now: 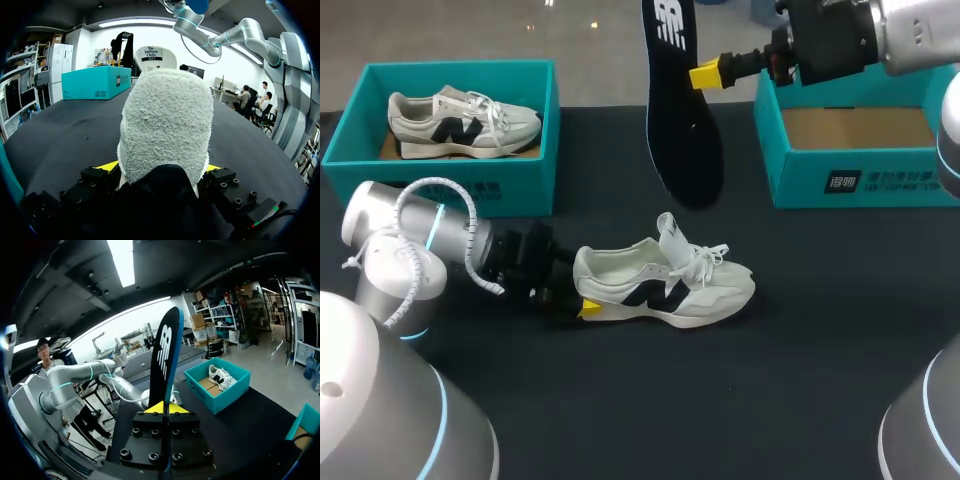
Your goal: Take the shoe out of the shoebox, open the shoe tongue, remove and reinsert the insole, then place the shoe into the shoebox
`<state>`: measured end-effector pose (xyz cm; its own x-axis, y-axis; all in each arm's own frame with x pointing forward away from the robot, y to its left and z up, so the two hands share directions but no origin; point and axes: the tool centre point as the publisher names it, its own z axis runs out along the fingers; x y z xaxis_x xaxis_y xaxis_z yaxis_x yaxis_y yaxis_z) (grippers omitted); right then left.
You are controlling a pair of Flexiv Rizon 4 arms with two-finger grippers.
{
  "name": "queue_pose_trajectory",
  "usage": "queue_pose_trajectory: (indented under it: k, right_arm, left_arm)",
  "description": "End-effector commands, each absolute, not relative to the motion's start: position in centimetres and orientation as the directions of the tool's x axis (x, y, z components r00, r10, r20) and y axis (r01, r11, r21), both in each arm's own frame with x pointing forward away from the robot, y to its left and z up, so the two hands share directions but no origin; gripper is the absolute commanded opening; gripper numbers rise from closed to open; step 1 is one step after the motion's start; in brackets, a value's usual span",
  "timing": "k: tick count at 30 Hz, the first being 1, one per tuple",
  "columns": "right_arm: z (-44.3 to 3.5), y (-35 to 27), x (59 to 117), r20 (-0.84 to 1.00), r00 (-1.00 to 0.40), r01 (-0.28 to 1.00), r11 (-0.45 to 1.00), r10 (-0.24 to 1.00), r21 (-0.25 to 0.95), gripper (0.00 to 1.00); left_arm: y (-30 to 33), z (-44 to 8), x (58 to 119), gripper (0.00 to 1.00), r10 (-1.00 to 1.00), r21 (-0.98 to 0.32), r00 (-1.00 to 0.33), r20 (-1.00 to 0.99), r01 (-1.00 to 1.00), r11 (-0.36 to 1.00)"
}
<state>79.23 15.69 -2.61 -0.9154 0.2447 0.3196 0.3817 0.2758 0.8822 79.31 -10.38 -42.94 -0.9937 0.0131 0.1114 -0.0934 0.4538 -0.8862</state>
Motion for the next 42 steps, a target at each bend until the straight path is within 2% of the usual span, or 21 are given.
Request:
queue_pose_trajectory:
  k: [1, 8, 26, 31, 42]
  right_arm:
    - [-2.8, 14.4, 77.6, 0.309, -0.908, 0.386, 0.274, 0.283, 0.881, 0.0]
    - [-2.7, 12.7, 75.9, 0.334, -0.892, 0.42, 0.286, 0.304, 0.861, 0.0]
    - [-2.5, 12.5, 75.9, 0.326, -0.89, 0.416, 0.277, 0.318, 0.866, 0.0]
    - [-3.0, 10.2, 75.3, 0.402, -0.856, 0.48, 0.211, 0.326, 0.851, 0.0]
    - [-4.0, 6.4, 73.0, 0.401, -0.832, 0.51, 0.241, 0.383, 0.826, 0.0]
  left_arm:
    - [-10.4, -43.2, 79.2, 0.0, 0.014, -0.885, -0.994, 0.112, -0.093, 0.456]
    - [-10.4, -43.2, 79.2, 0.0, 0.014, -0.885, -0.994, 0.112, -0.093, 0.456]
    - [-10.4, -43.2, 79.2, 0.0, 0.014, -0.885, -0.994, 0.112, -0.093, 0.456]
    - [-10.4, -43.2, 79.2, 0.0, 0.014, -0.885, -0.994, 0.112, -0.093, 0.456]
    - [-10.4, -43.2, 79.2, 0.0, 0.014, -0.885, -0.994, 0.112, -0.093, 0.456]
